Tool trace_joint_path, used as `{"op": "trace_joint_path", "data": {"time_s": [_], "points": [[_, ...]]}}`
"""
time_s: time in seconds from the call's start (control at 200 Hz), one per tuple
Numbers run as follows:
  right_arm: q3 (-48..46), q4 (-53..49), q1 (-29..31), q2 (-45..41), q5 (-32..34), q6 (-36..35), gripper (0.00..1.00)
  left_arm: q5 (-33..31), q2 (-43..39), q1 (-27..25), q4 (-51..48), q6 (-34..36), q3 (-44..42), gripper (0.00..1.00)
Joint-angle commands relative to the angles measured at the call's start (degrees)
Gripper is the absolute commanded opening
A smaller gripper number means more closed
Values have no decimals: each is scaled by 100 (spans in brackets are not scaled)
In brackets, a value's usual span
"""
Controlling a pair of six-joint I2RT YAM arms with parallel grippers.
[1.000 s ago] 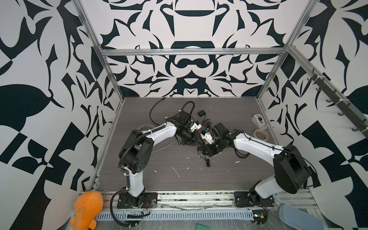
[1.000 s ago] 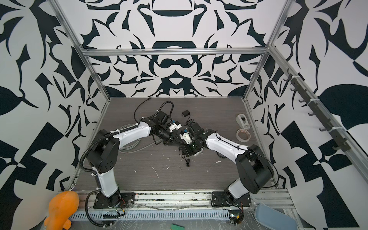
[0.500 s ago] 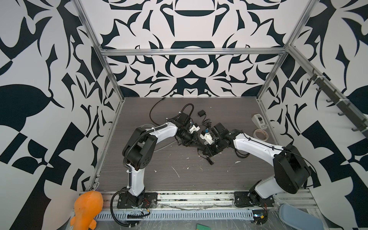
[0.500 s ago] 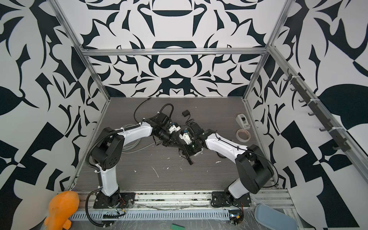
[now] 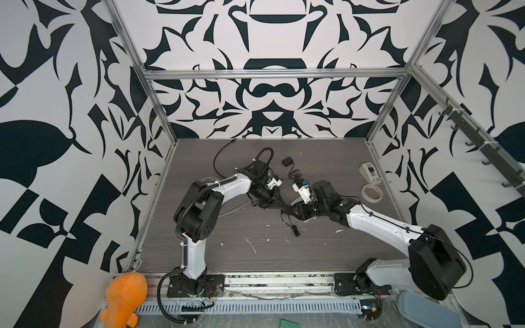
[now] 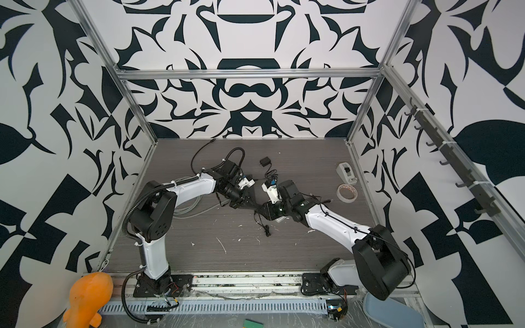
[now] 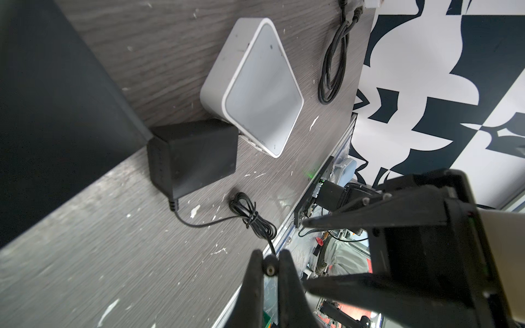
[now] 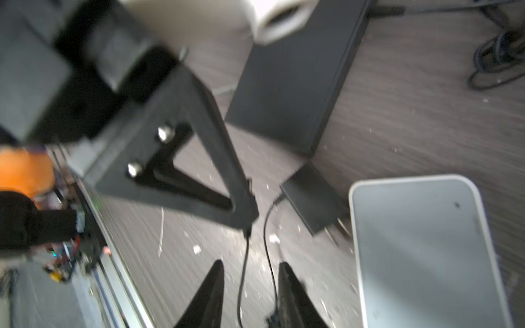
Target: Insert the plug into the switch port
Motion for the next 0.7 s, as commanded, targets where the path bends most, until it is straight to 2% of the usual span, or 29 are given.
{"op": "trace_joint_path", "data": {"time_s": [0.0,0.17,0.26,0.695], "points": [[-403,1636,-14,-38,74,488,37,87,51,32,97,-266,-93,7],[-881,2268,-16,-147,90,488,36,119,52,24,237,-456,-123,7],[-992,2420,-14,-133,-16,465,31,118,60,29,232,-498,-115,8],[-1169,2752,0,124,-421,525,20,48,2,16,227,-650,-163,7]]}}
